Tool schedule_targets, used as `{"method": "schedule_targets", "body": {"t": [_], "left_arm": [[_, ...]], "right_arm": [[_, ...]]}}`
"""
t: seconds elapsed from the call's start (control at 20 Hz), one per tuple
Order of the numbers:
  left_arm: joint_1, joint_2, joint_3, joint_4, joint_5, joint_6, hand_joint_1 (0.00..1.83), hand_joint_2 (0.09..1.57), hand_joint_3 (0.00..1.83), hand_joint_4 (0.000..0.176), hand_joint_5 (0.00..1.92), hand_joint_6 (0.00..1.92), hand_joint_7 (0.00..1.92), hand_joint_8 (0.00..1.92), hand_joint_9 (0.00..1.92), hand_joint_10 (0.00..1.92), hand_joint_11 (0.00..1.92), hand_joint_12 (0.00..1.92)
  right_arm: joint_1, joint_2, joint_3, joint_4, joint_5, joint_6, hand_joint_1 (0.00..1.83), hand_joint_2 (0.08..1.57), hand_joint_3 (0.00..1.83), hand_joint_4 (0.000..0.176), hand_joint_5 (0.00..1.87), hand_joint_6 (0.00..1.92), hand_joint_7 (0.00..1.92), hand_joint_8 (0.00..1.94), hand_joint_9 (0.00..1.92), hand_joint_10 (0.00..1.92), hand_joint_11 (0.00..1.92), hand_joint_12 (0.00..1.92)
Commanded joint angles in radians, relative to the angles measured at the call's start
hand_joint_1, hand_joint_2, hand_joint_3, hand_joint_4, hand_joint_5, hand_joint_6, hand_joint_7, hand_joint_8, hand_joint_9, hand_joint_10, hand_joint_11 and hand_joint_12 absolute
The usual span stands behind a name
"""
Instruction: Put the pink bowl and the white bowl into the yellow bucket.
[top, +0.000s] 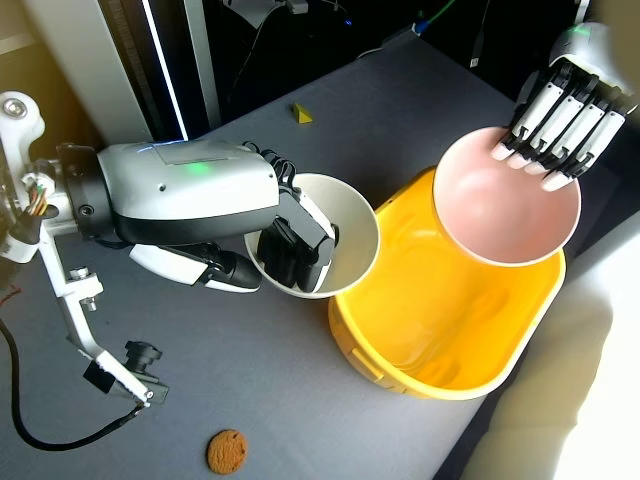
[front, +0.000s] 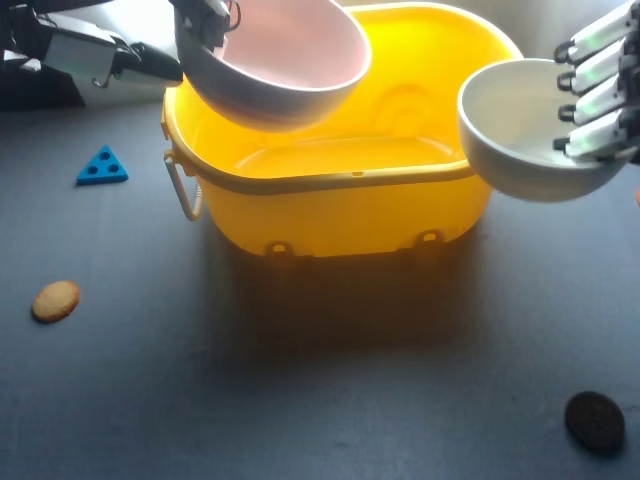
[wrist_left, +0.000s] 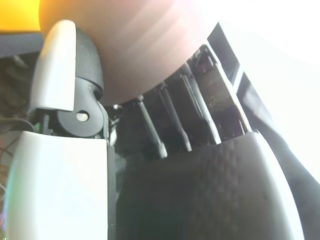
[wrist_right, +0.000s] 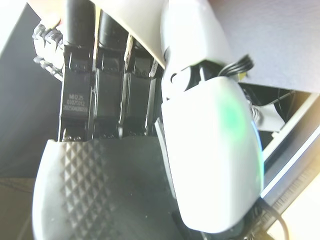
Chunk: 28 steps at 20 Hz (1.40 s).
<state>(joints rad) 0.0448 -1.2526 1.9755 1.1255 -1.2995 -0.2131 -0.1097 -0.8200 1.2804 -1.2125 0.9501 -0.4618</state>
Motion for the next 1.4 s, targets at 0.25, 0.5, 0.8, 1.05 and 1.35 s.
{"method": "schedule_targets", "body": {"t": [0.25, 0.5, 0.8, 1.05, 1.35], "left_arm": [[-0.048, 0.003, 0.040, -0.118, -0.054, -0.005, 1.38, 1.10, 0.00, 0.000, 0.99, 0.94, 1.03, 0.91, 0.88, 1.15, 0.66, 0.97], [-0.050, 0.010, 0.039, -0.118, -0.056, -0.007, 1.37, 1.11, 0.00, 0.000, 0.98, 0.97, 1.02, 0.94, 0.84, 1.19, 0.62, 0.96], [-0.050, 0.015, 0.035, -0.117, -0.060, -0.010, 1.37, 1.11, 0.00, 0.000, 0.98, 0.94, 1.02, 0.94, 0.87, 1.18, 0.67, 0.96], [-0.050, 0.018, 0.030, -0.117, -0.061, -0.013, 1.38, 1.10, 0.00, 0.000, 1.00, 0.93, 1.04, 0.88, 0.89, 1.14, 0.69, 0.93], [-0.050, 0.020, 0.024, -0.117, -0.062, -0.013, 1.38, 1.10, 0.00, 0.000, 1.00, 0.89, 1.04, 0.93, 0.90, 1.13, 0.71, 0.90]], "right_arm": [[0.021, -0.018, 0.020, 0.125, 0.013, -0.054, 1.39, 1.07, 0.00, 0.000, 0.96, 0.96, 1.11, 0.74, 1.04, 0.97, 0.85, 1.01], [0.074, -0.038, 0.023, 0.130, -0.005, -0.046, 1.39, 1.07, 0.00, 0.000, 0.99, 0.93, 1.10, 0.76, 1.02, 1.01, 0.84, 1.01], [0.089, -0.088, 0.066, 0.136, -0.025, -0.042, 1.39, 1.07, 0.00, 0.000, 0.96, 0.96, 1.11, 0.75, 1.03, 0.99, 0.84, 1.01], [0.085, -0.114, 0.100, 0.136, -0.024, -0.042, 1.38, 1.08, 0.00, 0.000, 0.96, 0.98, 1.08, 0.78, 1.02, 1.01, 0.82, 1.00], [0.036, -0.147, 0.156, 0.155, -0.015, -0.048, 1.39, 1.06, 0.00, 0.000, 1.01, 0.89, 1.12, 0.70, 1.05, 0.97, 0.85, 0.99]]}}
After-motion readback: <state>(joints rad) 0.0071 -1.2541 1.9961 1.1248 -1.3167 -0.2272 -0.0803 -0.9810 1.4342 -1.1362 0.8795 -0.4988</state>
